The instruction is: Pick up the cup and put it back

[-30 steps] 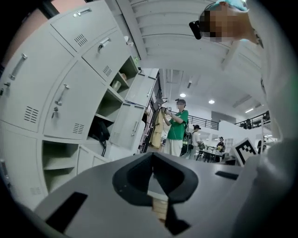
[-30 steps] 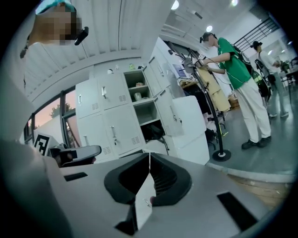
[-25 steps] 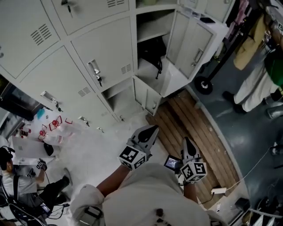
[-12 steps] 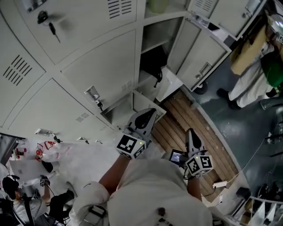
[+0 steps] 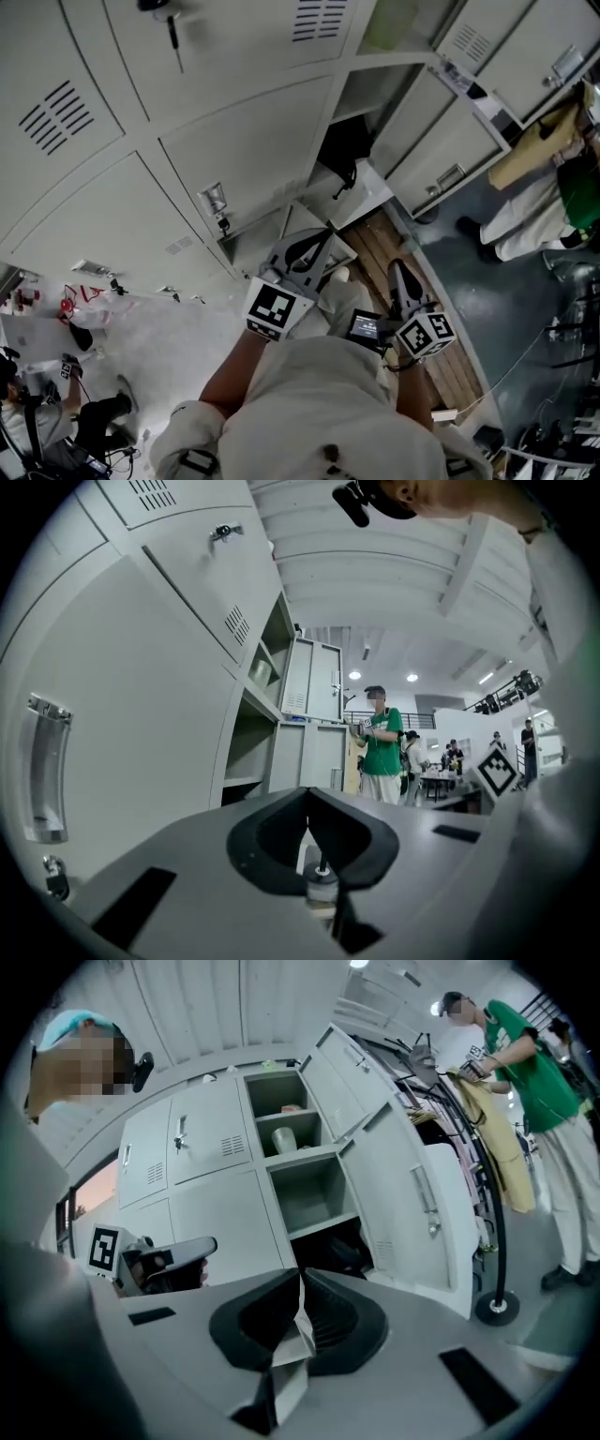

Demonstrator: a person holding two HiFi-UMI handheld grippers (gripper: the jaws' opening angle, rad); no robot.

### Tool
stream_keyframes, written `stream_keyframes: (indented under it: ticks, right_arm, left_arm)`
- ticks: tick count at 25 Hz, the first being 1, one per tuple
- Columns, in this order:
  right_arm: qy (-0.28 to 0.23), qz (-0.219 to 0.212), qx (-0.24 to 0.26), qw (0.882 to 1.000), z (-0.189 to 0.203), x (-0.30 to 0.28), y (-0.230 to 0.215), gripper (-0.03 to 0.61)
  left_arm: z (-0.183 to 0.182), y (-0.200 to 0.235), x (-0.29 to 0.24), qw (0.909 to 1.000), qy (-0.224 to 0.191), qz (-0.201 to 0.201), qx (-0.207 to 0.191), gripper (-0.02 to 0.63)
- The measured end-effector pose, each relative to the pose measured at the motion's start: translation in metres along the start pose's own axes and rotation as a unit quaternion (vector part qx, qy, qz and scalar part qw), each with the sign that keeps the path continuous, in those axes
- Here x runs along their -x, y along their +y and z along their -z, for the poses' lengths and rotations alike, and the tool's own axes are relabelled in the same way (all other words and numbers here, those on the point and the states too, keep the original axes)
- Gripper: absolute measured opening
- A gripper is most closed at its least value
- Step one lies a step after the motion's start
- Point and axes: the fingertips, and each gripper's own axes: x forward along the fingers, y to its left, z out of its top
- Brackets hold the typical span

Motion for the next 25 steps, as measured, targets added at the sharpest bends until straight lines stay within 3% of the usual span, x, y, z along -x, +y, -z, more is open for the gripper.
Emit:
stream_keyframes:
  ticks: [3, 8, 9, 11, 13, 19, 25]
  right_arm:
    - [-0.018, -0.044, 0.025, 0.999, -0.037, -0.037, 0.002, 0.028]
    - [-0.074, -0.103, 0.09, 0.988, -0.129, -0.101, 0.019, 0.035]
    - [-0.084, -0.106, 0.111, 0.985, -0.146, -0.112, 0.023, 0.056]
    - [-0.097, -0.111, 0.141, 0.979, -0.176, -0.134, 0.031, 0.214]
    - [-0.111, -0.118, 0.148, 0.976, -0.204, -0.151, 0.039, 0.28]
    - [-0.123, -0.15, 0.154, 0.969, -0.296, -0.192, 0.065, 0.317]
    - [-0.078, -0.162, 0.146, 0.973, -0.342, -0.241, 0.079, 0.351]
  left_arm:
    - [-0.005, 0.007, 0.004, 0.9999, 0.009, -0.006, -0.011, 0.008]
    - [-0.033, 0.027, 0.013, 0.9988, -0.024, -0.042, 0.01, 0.008]
    - [-0.038, 0.028, 0.013, 0.9987, -0.027, -0.044, 0.007, 0.008]
    - [-0.045, 0.029, 0.016, 0.9986, -0.029, -0.044, 0.003, 0.008]
    - [-0.051, 0.03, 0.018, 0.9984, -0.032, -0.045, 0.002, 0.008]
    - [-0.059, 0.026, 0.011, 0.9984, -0.04, -0.041, -0.006, 0.008]
    - [-0.059, 0.025, 0.011, 0.9979, -0.041, -0.05, -0.009, 0.008]
